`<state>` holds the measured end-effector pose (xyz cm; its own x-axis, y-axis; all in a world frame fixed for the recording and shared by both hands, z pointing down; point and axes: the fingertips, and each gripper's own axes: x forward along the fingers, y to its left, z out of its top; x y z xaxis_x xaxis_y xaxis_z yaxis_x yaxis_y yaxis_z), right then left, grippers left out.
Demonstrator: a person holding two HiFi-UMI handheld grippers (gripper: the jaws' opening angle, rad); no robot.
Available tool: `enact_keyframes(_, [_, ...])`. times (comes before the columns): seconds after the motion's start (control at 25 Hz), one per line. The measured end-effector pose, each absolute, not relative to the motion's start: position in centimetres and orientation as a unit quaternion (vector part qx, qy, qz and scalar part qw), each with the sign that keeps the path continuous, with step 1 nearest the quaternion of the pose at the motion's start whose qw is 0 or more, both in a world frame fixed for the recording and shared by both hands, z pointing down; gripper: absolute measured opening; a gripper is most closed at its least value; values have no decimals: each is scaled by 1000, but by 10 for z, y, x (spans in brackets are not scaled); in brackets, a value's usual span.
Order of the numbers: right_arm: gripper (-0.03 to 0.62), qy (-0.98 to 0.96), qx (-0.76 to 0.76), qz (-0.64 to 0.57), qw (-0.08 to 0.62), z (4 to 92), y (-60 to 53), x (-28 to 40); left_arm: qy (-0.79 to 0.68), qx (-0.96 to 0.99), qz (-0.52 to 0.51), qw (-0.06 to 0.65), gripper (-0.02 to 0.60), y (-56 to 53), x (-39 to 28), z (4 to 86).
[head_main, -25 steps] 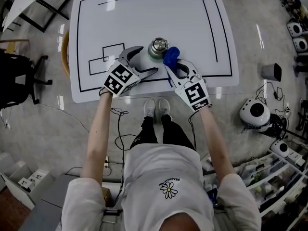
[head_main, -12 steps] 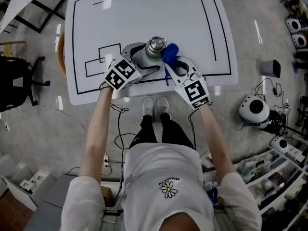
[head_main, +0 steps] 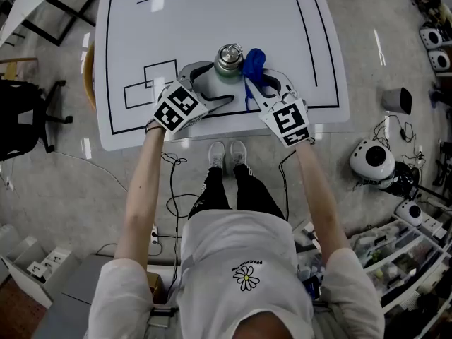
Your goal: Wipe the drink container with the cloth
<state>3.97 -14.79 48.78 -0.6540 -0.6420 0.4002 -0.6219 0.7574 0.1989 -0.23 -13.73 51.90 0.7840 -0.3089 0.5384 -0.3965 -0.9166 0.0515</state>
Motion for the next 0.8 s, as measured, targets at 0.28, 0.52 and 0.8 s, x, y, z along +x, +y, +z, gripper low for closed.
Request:
enact_keyframes(0.28, [43,-904,348,-27,248,494,-158,42,-195,941,262,92,399,-125,-5,519])
enact_keyframes(0.52, [43,-906,347,-19,242,494,-146,37,-198,939,264,100,399,-122,-6,519])
enact_keyframes(0.8, [43,-912,335,-16,238,494,-130,28,-205,937,260,109,399,-107,-4,518])
